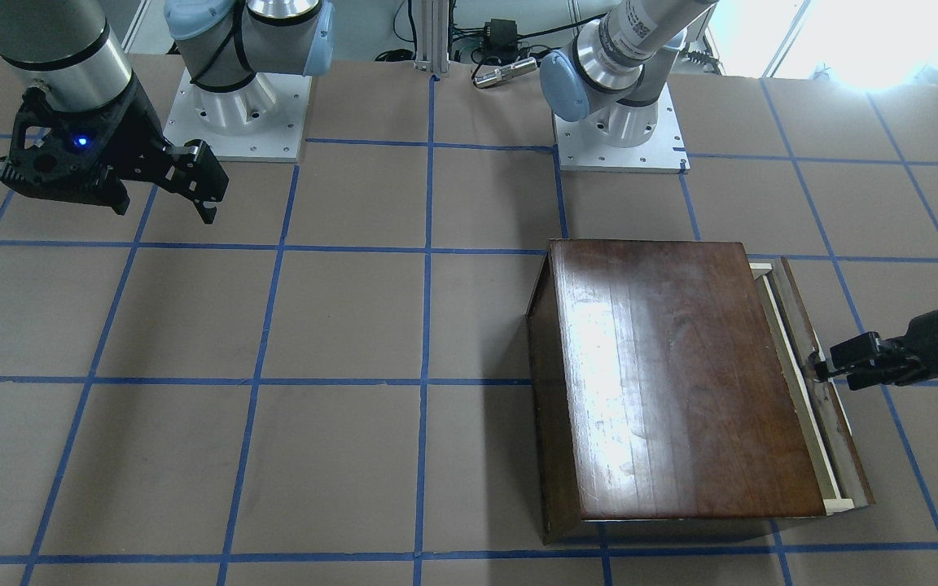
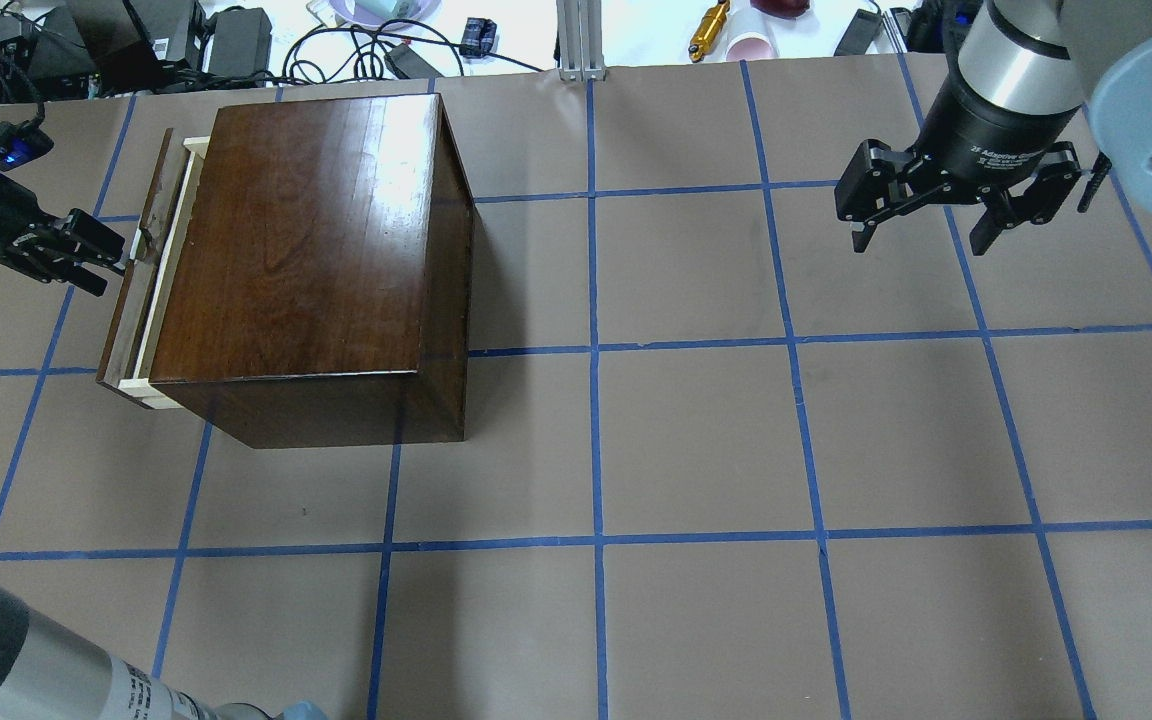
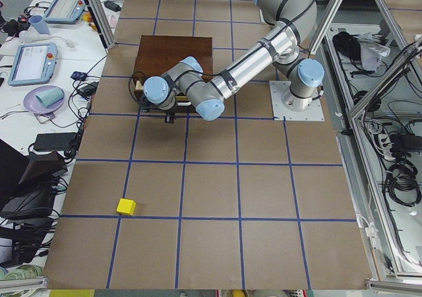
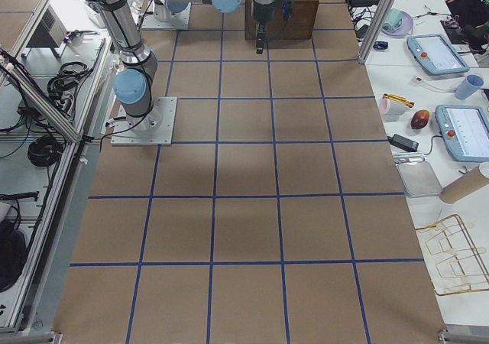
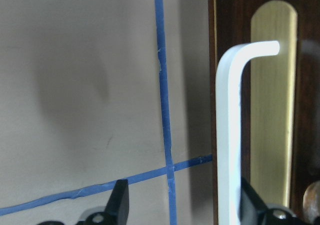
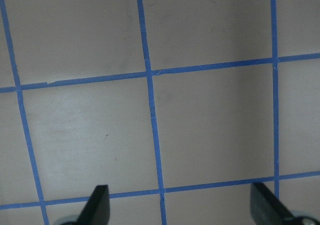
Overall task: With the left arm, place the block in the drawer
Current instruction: 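Pull the drawer outward from the cabinet with the left gripper, then release the handle and move the left gripper toward the yellow cube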
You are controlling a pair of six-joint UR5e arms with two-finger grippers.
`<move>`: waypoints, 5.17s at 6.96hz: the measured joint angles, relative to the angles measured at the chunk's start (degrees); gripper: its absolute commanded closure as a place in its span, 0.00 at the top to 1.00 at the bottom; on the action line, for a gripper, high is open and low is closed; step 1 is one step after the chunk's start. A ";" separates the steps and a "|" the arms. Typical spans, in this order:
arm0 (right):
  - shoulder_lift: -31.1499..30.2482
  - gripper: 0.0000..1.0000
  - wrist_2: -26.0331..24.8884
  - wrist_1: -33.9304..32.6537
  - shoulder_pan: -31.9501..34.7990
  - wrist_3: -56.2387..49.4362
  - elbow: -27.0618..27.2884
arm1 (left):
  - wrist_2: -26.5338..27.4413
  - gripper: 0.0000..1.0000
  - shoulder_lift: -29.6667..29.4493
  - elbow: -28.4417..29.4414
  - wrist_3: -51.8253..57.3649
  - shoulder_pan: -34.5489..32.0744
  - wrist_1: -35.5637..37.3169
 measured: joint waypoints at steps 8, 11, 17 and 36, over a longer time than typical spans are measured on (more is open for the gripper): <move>0.00 1.00 -0.04 0.00 0.00 0.00 0.02 | 3.75 0.76 0.51 0.00 -0.05 1.06 0.89; 0.00 1.00 0.00 0.00 0.00 0.00 0.01 | 5.84 0.76 0.67 -0.15 -0.05 1.28 1.79; 0.00 1.00 -0.02 0.00 0.00 0.00 0.00 | 8.85 0.76 1.29 -0.10 -0.05 1.31 2.58; 0.00 1.00 0.00 0.00 0.00 0.00 0.00 | 15.72 1.00 0.28 7.30 -0.33 1.30 4.93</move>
